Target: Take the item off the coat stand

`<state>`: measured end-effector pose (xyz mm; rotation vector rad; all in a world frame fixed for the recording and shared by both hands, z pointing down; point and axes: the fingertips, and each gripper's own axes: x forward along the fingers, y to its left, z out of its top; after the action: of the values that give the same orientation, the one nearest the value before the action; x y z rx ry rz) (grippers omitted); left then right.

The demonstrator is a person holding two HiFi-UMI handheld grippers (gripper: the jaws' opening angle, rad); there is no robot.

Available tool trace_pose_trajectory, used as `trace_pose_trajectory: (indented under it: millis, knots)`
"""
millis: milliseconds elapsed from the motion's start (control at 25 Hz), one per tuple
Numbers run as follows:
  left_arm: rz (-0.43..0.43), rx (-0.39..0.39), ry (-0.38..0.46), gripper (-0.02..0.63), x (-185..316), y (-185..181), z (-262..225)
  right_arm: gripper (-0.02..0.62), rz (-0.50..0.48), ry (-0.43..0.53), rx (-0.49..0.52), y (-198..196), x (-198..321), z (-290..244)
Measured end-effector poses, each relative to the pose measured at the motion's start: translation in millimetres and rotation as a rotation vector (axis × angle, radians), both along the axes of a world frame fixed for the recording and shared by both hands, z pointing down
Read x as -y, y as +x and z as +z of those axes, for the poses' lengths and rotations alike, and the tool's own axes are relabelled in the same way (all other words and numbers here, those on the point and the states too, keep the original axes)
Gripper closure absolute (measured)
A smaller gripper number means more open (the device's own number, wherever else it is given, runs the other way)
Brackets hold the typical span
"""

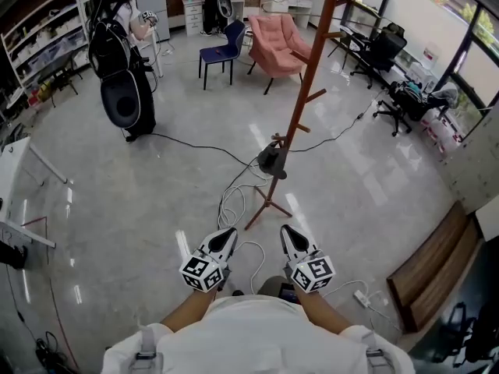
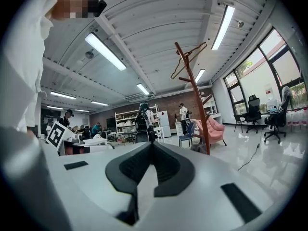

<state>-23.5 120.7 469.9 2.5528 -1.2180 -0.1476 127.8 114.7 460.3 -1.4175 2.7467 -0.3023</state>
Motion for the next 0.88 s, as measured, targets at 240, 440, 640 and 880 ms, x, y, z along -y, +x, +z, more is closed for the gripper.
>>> trace_pose_trajectory:
  millis: [240, 440, 640, 880]
  knots:
    - [0.004, -0.013, -0.009, 0.592, 19.6, -12.5, 4.9, 0.569, 0.024, -0.012, -0.007, 1.6, 12.6, 5.6]
    - [0.023, -0.011, -0.01, 0.592, 44.4, -17.2, 9.9, 0.569, 0.03, -0.028, 0.01, 0.6, 38.7, 19.3]
    - [0.042, 0.003, -0.04, 0.592, 81.4, -17.0, 22.8, 0.569, 0.023, -0.04, 0.024, -1.4, 78.7, 28.9]
    - [0.052, -0.013, -0.068, 0.592, 153.1, -10.3, 28.0, 0.569, 0.005, -0.05, 0.032, -0.1, 145.0, 30.8]
